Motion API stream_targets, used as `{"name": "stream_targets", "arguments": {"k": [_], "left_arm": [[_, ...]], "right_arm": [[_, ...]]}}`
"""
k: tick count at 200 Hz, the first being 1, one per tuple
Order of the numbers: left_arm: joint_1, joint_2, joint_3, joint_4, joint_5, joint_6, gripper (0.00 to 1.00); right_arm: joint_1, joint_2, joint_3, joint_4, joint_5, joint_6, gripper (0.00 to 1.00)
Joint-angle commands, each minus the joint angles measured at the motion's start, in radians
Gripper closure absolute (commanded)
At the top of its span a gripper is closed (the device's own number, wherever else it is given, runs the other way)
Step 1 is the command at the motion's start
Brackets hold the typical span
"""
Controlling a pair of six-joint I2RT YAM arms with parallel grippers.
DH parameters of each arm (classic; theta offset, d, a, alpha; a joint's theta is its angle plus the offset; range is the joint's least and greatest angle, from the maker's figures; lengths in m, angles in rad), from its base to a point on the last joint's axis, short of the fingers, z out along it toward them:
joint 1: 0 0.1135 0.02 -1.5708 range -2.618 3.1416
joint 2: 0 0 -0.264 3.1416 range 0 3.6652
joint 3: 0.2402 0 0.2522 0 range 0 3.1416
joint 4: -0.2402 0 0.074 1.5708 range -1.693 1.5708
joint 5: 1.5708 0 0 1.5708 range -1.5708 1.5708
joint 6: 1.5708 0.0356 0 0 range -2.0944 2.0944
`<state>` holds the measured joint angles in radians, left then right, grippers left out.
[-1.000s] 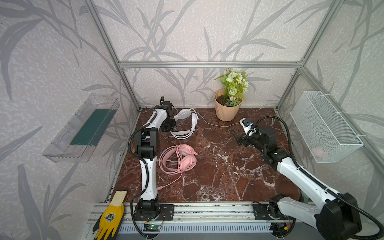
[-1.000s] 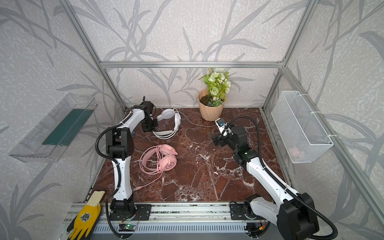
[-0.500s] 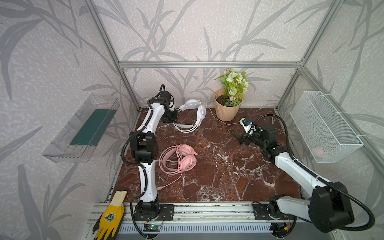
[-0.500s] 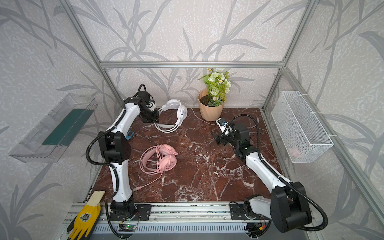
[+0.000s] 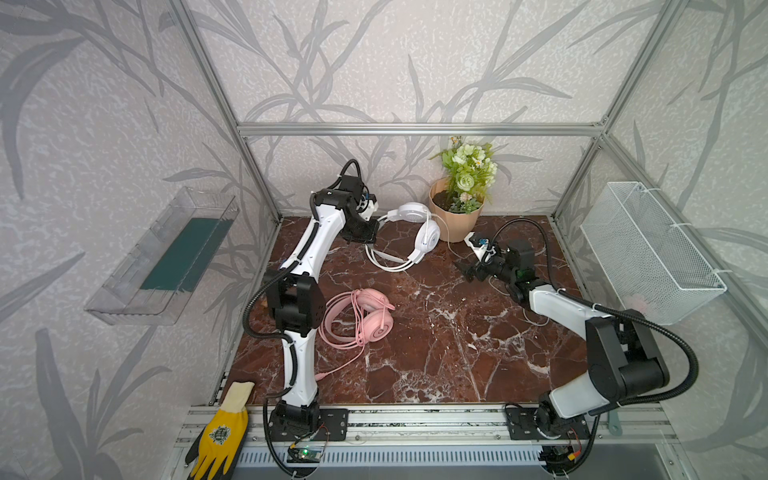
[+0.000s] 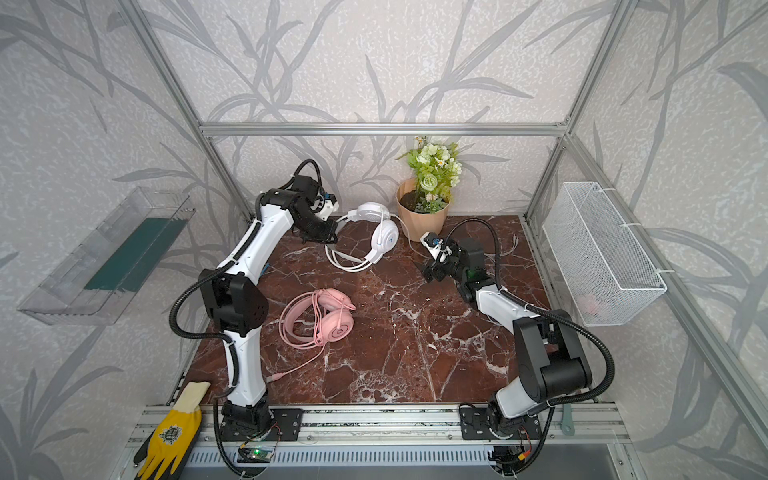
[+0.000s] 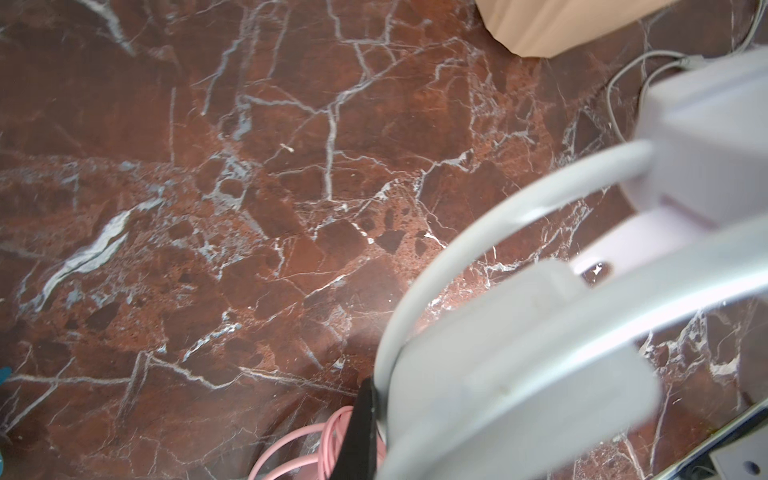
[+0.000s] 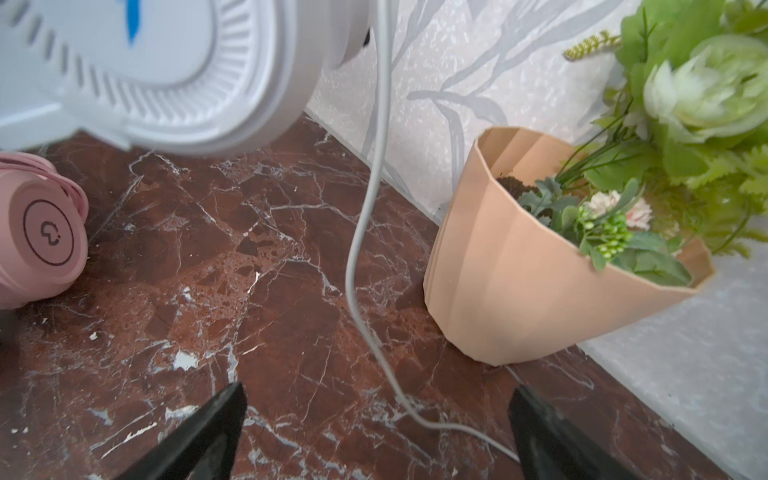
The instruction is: Wrap the headphones
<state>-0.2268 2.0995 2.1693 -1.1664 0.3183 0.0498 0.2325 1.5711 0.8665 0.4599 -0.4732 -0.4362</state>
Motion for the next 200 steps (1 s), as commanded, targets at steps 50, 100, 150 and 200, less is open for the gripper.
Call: {"name": "stream_targets", "arguments": {"k": [50, 100, 150, 200], "left_arm": [[-0.056, 0.057, 0.097, -0.022, -0.108, 0.060, 1.00], [-0.161, 0.212, 0.127, 0.005, -0.168, 0.050, 1.00], [-0.200, 0.367, 0.241, 0.000, -0.203, 0.022, 1.00], [-0.204, 0.459, 0.279, -0.019, -0.319, 0.040, 0.94]], "right_arm": [[-0.046, -0.003, -0.053, 0.208, 0.039, 0.085, 0.01], [-0.050, -0.187, -0.151, 0.060, 0.146, 0.041, 0.01], [-0.051, -0.335, -0.192, -0.081, 0.219, 0.020, 0.01], [-0.056, -0.413, -0.205, -0.148, 0.240, -0.001, 0.01]]}}
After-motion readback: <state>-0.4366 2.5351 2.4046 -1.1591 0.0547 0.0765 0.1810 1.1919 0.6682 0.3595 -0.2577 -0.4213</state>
